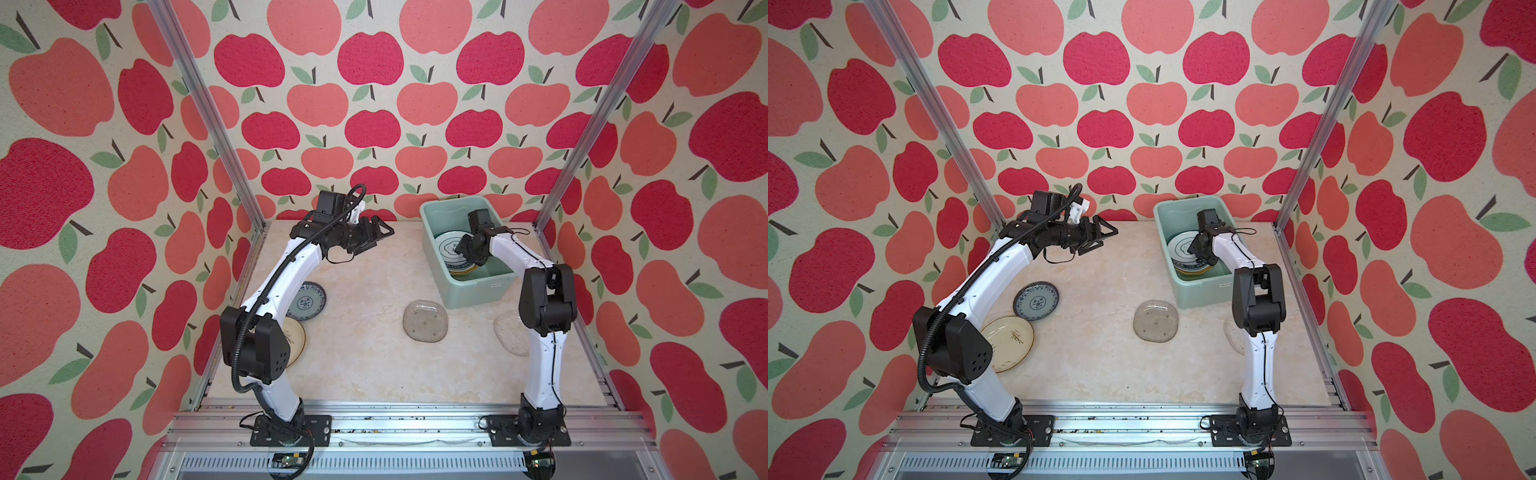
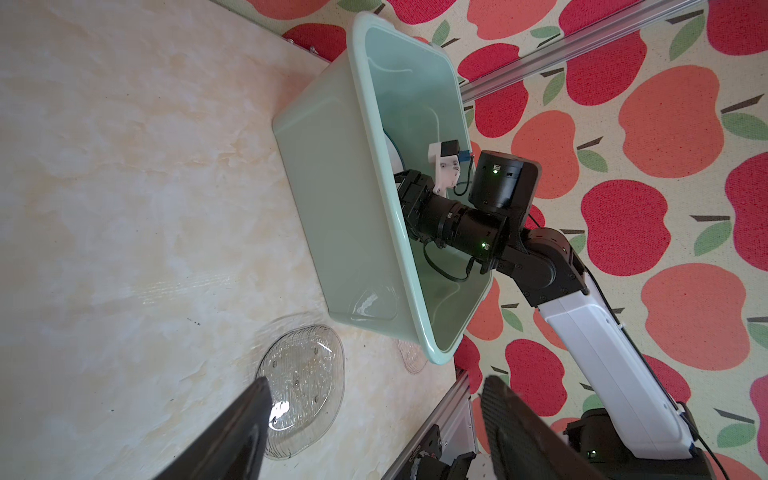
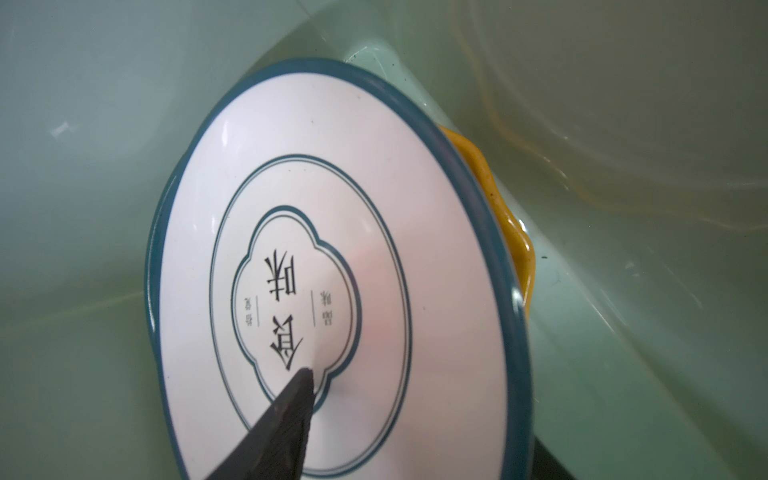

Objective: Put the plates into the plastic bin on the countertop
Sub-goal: 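Lower the white plate against the stacked plates with the right gripper, then open the right gripper and lift it out of the bin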

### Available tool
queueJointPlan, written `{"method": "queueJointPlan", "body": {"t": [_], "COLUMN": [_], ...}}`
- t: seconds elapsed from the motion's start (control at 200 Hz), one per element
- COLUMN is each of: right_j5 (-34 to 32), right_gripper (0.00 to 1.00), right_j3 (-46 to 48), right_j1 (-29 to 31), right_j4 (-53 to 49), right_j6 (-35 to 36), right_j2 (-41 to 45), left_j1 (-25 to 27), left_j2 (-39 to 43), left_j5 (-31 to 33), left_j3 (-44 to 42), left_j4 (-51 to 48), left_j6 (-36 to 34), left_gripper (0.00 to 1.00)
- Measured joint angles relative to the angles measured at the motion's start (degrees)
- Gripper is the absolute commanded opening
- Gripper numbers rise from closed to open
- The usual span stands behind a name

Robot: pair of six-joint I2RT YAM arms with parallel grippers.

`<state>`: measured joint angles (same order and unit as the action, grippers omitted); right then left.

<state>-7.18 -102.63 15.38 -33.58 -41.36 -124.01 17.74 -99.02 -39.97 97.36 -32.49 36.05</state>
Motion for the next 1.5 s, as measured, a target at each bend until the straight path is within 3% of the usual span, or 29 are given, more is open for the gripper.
{"method": "queueJointPlan", "body": {"t": [0.49,0.991,1.191,1.501], "right_j5": [-3.50,-4.50,0.37,11.30], "right_gripper": [0.87,0.84,0.80,0.75], "right_j3": [-7.63,-10.08,-6.14,17.68], "right_j1": [0.76,2.67,4.55,9.60], "right_j4": [-7.19,-11.41,-7.26,7.13], "right_j6": [4.33,7.21,9.92,11.34], "right_j2": [0.00,3.87,16.79,46.34], "left_j1": [-0.11,-1.20,-1.90,-8.44], "left_j2": [2.45,15.19,21.97,34.18], "left_j5": [0.50,3.93,8.31,19.52], "left_j3": [0.00,-1.81,-3.61,-8.48], "left_j4": [-0.96,-3.91,-9.57,-25.70], "left_j6": [-0.20,-1.33,-1.75,0.96], "left_gripper": [0.82,0.84,0.84,0.84]}}
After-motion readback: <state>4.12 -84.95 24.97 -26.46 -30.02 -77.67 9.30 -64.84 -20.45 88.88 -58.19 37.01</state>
